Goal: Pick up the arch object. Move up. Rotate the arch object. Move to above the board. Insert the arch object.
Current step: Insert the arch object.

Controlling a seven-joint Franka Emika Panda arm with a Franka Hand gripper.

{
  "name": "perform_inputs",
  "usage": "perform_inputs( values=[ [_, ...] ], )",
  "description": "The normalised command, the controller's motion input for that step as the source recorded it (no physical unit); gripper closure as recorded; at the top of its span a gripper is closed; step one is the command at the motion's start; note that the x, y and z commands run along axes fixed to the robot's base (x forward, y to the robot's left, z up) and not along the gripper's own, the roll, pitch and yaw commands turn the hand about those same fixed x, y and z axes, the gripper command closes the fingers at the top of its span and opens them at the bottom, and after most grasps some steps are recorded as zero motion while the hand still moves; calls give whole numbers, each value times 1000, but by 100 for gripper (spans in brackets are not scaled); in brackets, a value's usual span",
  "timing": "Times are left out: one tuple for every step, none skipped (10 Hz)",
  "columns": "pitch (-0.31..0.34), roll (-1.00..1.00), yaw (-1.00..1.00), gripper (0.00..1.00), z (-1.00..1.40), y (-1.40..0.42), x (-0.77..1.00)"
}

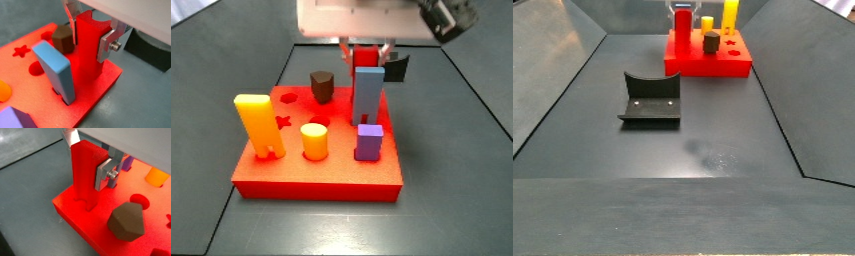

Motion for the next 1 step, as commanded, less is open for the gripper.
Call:
perform_inputs(
  values=[
    [0, 0, 0, 100, 0, 0, 0]
  ],
)
